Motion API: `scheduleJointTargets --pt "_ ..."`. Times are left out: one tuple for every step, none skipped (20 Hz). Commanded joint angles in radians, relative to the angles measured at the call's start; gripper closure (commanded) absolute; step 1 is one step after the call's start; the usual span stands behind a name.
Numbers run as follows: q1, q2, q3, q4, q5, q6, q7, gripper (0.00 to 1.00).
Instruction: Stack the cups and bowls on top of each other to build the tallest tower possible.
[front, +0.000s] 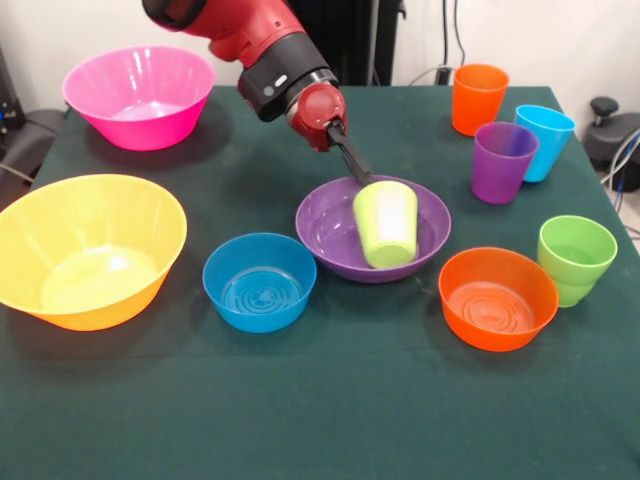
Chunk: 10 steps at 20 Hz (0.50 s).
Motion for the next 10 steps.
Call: scheduleJointTargets --pt "0.014 0.033 0.084 -0.09 -0.025 0.055 -0.023 0.0" --pt "0.009 0.027 0.086 -0.083 -0.017 0.05 -0.022 0.0" --pt "0.006 0.022 0.086 -0.078 -0.01 0.048 -0.021 0.0" --pt "0.003 0.018 0.086 -0.072 -0.004 0.045 -0.02 0.0" --pt "0.0 0.014 0.086 -0.069 0.001 0.041 -0.022 0.0" --pt "-0.005 0.008 0.087 -0.062 0.008 0.031 -0.027 0.0" --pt "-0.007 0.006 0.088 -0.06 0.01 0.027 -0.028 0.0" --pt "-0.01 0.003 0.089 -0.056 0.014 0.018 -0.032 0.0" --pt "-0.012 0.0 0.089 -0.053 0.015 0.013 -0.033 0.0" --pt "-0.015 -0.006 0.089 -0.048 0.017 0.004 -0.032 0.0"
